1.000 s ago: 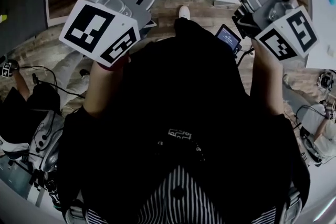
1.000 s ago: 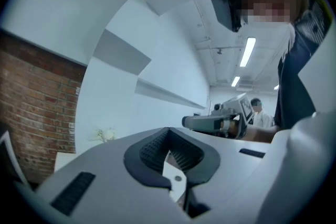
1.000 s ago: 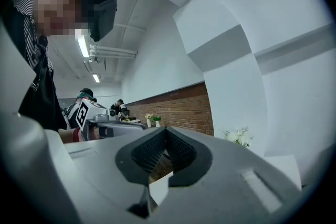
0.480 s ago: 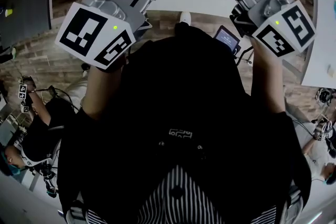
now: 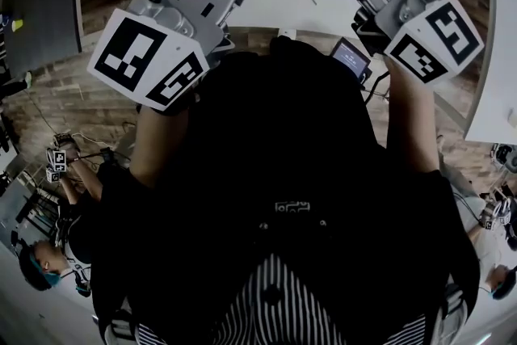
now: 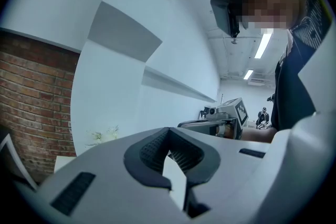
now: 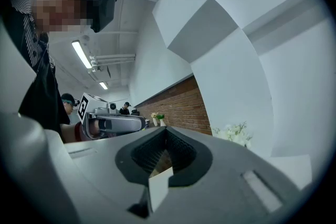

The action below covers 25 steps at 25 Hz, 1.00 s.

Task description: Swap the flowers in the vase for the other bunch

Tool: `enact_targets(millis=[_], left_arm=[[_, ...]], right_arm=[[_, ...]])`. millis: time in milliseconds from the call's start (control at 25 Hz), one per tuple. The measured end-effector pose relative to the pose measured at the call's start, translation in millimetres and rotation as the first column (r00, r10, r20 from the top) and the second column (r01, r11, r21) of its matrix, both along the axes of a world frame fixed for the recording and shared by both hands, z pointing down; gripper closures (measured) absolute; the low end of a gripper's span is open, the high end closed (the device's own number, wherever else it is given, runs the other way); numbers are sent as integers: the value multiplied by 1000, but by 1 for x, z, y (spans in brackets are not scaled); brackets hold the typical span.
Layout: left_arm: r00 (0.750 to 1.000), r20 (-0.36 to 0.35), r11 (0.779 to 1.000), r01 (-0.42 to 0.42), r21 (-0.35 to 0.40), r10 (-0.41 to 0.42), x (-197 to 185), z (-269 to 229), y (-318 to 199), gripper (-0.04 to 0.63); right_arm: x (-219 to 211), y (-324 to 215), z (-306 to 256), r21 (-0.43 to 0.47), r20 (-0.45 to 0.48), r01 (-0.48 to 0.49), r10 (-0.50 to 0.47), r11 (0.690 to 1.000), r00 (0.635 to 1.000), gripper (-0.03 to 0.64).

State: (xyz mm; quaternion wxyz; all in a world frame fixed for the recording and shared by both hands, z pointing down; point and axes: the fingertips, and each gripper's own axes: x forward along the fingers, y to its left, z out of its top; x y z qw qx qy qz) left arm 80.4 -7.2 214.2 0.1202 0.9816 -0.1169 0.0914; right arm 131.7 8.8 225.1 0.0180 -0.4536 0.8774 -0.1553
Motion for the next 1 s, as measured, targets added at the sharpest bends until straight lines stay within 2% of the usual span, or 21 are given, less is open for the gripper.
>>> enact_targets(millis=[200,320,600,760,1000], left_arm=[[997,17,998,69,-7,-69,-32,10,-35,589],[996,25,996,87,10,-87,-30,10,-42,589],[1000,-14,1000,13,15,-13,-2,3,-55,589],[997,-73,1000,-29,11,30,3,-10,-75,589],[996,-54,998,-65,17,65,11,-5,-95,590]], right_arm=[[-14,-27,14,-30,11,12,-12,999,1000,618],[-9,-33,12,-25,-3,15,-15,1000,1000,618],[9,-46,0,-13,-30,-60,60,998,998,618],[15,-63,-8,-8,-58,-107,106,994,993,618],[19,-82,-6,-22,-63,-151,150,988,987,618]])
